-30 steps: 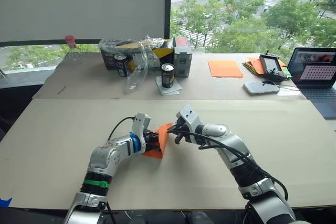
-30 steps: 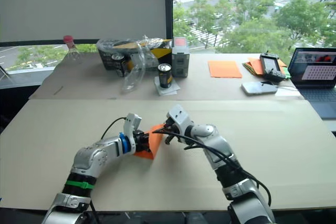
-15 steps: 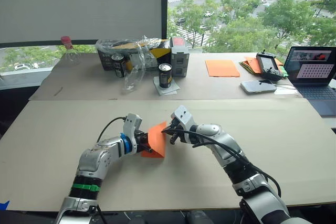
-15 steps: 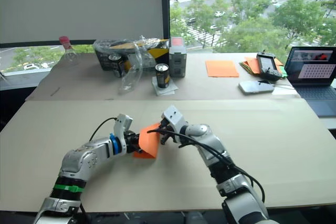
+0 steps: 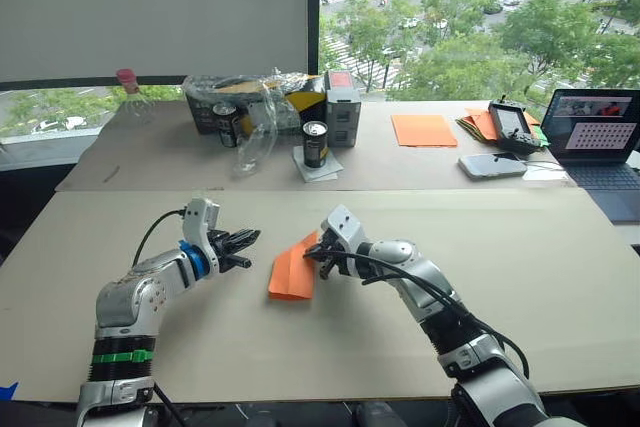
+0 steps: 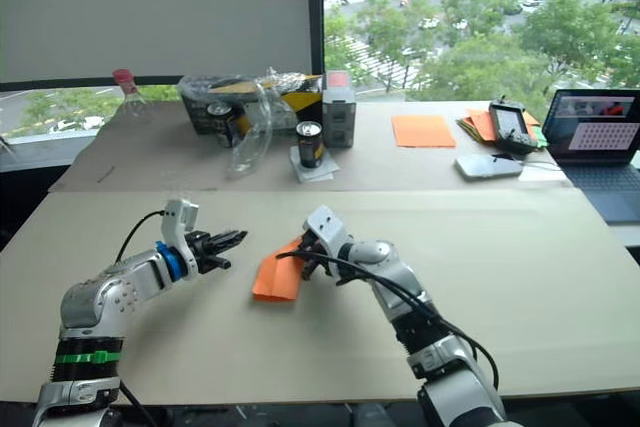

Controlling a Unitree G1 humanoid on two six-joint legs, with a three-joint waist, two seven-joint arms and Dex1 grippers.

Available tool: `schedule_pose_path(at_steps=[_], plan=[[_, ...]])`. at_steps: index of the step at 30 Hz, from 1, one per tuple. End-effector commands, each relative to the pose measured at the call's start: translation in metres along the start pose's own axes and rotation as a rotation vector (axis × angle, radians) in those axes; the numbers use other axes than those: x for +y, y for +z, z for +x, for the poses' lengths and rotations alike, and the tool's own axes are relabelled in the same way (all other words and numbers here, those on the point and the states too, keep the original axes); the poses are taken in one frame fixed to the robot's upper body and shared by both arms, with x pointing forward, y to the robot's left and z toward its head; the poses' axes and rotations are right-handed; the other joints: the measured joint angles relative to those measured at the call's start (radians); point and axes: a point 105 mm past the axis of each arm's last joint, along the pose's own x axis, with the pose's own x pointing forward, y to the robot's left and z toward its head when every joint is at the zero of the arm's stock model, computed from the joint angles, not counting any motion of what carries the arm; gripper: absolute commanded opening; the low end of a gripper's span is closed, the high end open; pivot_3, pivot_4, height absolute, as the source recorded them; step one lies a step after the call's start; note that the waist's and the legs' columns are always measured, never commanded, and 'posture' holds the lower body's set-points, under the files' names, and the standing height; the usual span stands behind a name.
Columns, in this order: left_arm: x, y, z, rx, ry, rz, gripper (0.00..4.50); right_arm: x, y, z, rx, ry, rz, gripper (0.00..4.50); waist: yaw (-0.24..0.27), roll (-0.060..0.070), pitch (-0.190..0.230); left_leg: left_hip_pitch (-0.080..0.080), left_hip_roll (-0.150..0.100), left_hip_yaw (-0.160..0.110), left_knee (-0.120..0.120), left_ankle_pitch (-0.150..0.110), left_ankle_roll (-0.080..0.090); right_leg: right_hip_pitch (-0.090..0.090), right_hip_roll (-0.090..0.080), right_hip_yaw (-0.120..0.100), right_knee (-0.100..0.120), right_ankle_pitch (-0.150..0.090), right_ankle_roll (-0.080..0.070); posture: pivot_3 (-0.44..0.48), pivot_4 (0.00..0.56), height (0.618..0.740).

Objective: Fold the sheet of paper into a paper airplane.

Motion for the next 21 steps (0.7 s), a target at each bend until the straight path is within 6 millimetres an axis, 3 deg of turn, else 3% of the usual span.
schedule_pose_path(at_steps=[1, 6, 15, 21], plan=[[-0.024, 0.007, 0.007, 0.001, -0.093, 0.071, 0.03, 0.011, -0.016, 0.0, 0.045, 0.031, 0.018, 0.0, 0.0, 0.0, 0.0, 0.0, 0.0, 0.0, 0.0, 0.0, 0.0, 0.0, 0.0, 0.0, 0.0, 0.0, 0.0, 0.0, 0.15, 0.73], [-0.039, -0.013, 0.024, 0.086, -0.13, 0.146, 0.03, 0.011, -0.021, -0.004, 0.053, 0.014, 0.025, 0.0, 0.002, 0.0, 0.0, 0.001, 0.0, 0.0, 0.0, 0.0, 0.0, 0.001, 0.0, 0.0, 0.0, 0.0, 0.0, 0.0, 0.15, 0.73], [-0.049, -0.058, 0.037, 0.253, -0.161, 0.302, 0.03, 0.012, -0.02, -0.013, 0.017, -0.019, 0.035, 0.0, 0.007, 0.0, 0.0, 0.0, 0.0, 0.0, 0.0, 0.0, 0.0, 0.001, 0.0, 0.0, 0.0, 0.0, 0.0, 0.0, 0.15, 0.73], [-0.045, -0.063, 0.038, 0.272, -0.152, 0.338, 0.03, 0.002, -0.015, -0.012, -0.045, -0.063, 0.001, 0.0, 0.01, 0.0, 0.0, 0.002, 0.0, 0.0, 0.0, 0.0, 0.0, 0.002, 0.0, 0.0, 0.0, 0.0, 0.0, 0.0, 0.15, 0.73]])
